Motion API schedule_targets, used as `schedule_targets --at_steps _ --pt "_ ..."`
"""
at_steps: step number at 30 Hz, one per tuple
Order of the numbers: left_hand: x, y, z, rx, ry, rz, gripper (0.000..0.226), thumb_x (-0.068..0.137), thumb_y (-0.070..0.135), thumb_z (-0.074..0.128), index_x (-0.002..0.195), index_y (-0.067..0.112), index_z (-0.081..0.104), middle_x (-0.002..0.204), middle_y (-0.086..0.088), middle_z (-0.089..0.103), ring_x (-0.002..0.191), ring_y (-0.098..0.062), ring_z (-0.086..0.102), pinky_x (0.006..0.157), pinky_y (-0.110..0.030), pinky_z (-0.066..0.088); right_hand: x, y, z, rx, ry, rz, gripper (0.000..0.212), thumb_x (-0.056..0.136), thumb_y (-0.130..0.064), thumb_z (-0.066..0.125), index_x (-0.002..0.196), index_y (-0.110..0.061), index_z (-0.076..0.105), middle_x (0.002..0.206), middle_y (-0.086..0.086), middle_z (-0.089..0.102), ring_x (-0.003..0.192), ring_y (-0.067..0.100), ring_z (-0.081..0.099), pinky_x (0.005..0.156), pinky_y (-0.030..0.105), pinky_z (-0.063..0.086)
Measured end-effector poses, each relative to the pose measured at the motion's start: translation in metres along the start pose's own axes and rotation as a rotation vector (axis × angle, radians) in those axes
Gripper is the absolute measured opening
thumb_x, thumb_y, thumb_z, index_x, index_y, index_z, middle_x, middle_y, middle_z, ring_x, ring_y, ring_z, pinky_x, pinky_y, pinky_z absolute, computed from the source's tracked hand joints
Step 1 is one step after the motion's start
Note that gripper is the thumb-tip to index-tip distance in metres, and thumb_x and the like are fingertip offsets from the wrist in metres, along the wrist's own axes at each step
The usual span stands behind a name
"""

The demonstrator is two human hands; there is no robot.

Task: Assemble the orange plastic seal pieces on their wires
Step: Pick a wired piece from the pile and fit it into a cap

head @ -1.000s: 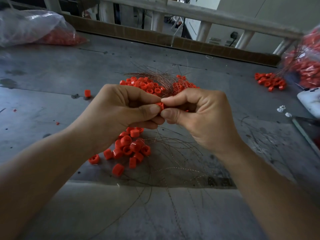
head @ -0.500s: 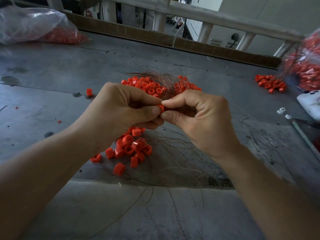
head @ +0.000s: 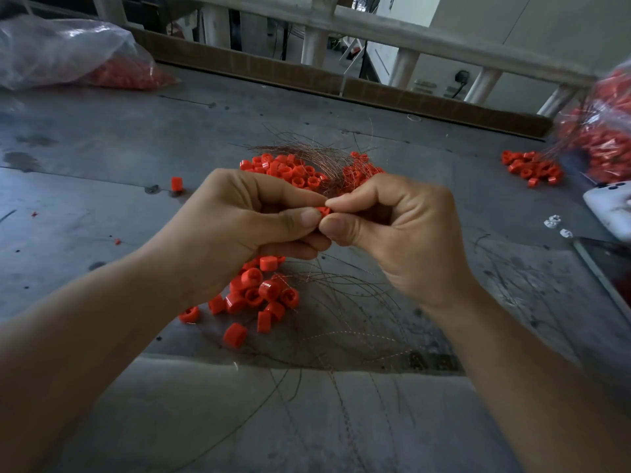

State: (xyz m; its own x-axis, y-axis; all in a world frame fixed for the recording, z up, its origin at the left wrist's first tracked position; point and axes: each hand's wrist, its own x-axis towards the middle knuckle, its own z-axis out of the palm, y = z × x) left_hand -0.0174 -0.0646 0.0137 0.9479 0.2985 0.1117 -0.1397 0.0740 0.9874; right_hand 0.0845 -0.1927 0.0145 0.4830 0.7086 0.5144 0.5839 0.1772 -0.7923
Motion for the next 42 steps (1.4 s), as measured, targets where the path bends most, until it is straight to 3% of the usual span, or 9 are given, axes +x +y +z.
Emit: schedule_targets --at_steps 6,10,13,16,19,27,34,38,42 --pt "0.001 0.001 -0.006 -0.021 -0.091 -0.062 0.028 0.051 0.020 0.068 0.078 0.015 0.075 0.069 -0.009 0.071 0.062 -0.015 0.069 0.055 -0.019 0.054 0.001 0.000 -0.001 0.013 -0.087 0.038 0.021 0.064 -0.029 0.069 0.084 -0.026 0.063 0.076 -0.009 0.063 0.072 0.010 0.063 0.067 0.027 0.055" --pt "0.001 0.000 -0.008 -0.079 -0.130 -0.106 0.038 0.055 0.013 0.066 0.093 0.011 0.068 0.068 -0.009 0.069 0.058 -0.016 0.068 0.052 -0.020 0.054 0.002 -0.001 -0.005 -0.047 -0.228 0.049 0.028 0.071 -0.029 0.066 0.098 -0.032 0.060 0.084 -0.009 0.058 0.081 0.000 0.056 0.072 0.015 0.048" --pt "0.001 0.000 -0.007 -0.090 -0.147 -0.121 0.043 0.056 0.014 0.066 0.099 0.013 0.064 0.068 -0.009 0.069 0.058 -0.015 0.068 0.051 -0.020 0.054 0.003 -0.002 -0.007 -0.106 -0.310 0.051 0.015 0.075 -0.030 0.062 0.090 -0.034 0.061 0.084 -0.013 0.054 0.083 -0.003 0.053 0.071 0.011 0.043" --pt "0.001 0.000 -0.005 -0.118 -0.150 -0.102 0.032 0.057 0.021 0.067 0.088 0.017 0.071 0.069 -0.011 0.070 0.061 -0.018 0.069 0.052 -0.021 0.054 0.003 -0.001 -0.006 -0.151 -0.291 0.058 0.007 0.079 -0.025 0.061 0.084 -0.030 0.060 0.081 -0.014 0.051 0.076 -0.005 0.052 0.066 0.011 0.043" --pt "-0.001 0.002 -0.001 -0.031 -0.138 -0.041 0.039 0.055 0.028 0.070 0.093 0.020 0.069 0.071 -0.012 0.070 0.064 -0.020 0.070 0.055 -0.022 0.054 0.002 -0.001 -0.004 -0.203 -0.270 0.046 0.003 0.081 -0.022 0.062 0.083 -0.023 0.060 0.079 -0.014 0.049 0.071 -0.003 0.050 0.063 0.010 0.040" --pt "-0.003 0.000 0.002 0.093 -0.133 0.028 0.061 0.059 0.021 0.078 0.114 0.022 0.053 0.069 -0.012 0.070 0.063 -0.023 0.070 0.056 -0.024 0.055 -0.001 -0.004 0.003 -0.242 -0.264 0.050 0.011 0.079 -0.018 0.060 0.075 -0.026 0.053 0.078 -0.014 0.050 0.073 -0.003 0.049 0.066 0.010 0.040" --pt "-0.003 0.000 0.003 0.033 -0.096 0.008 0.063 0.055 0.017 0.080 0.113 0.022 0.055 0.068 -0.013 0.070 0.059 -0.021 0.069 0.053 -0.024 0.054 -0.001 -0.004 0.004 -0.106 -0.243 0.129 0.014 0.078 -0.021 0.061 0.073 -0.033 0.055 0.079 -0.012 0.053 0.073 0.000 0.054 0.065 0.016 0.045" --pt "-0.003 0.003 -0.001 0.013 -0.128 -0.022 0.052 0.061 0.025 0.081 0.108 0.021 0.061 0.071 -0.013 0.070 0.061 -0.023 0.069 0.053 -0.024 0.054 -0.002 -0.004 0.006 -0.052 -0.214 0.136 0.003 0.076 -0.028 0.063 0.076 -0.028 0.060 0.077 -0.011 0.053 0.069 -0.003 0.053 0.062 0.012 0.043" --pt "-0.001 0.004 -0.003 -0.038 -0.118 -0.081 0.036 0.058 0.027 0.075 0.092 0.022 0.070 0.069 -0.016 0.069 0.058 -0.026 0.069 0.048 -0.024 0.053 -0.001 -0.005 0.006 -0.039 -0.210 0.134 0.013 0.069 -0.031 0.068 0.080 -0.028 0.061 0.079 -0.009 0.056 0.070 -0.003 0.054 0.062 0.012 0.043"
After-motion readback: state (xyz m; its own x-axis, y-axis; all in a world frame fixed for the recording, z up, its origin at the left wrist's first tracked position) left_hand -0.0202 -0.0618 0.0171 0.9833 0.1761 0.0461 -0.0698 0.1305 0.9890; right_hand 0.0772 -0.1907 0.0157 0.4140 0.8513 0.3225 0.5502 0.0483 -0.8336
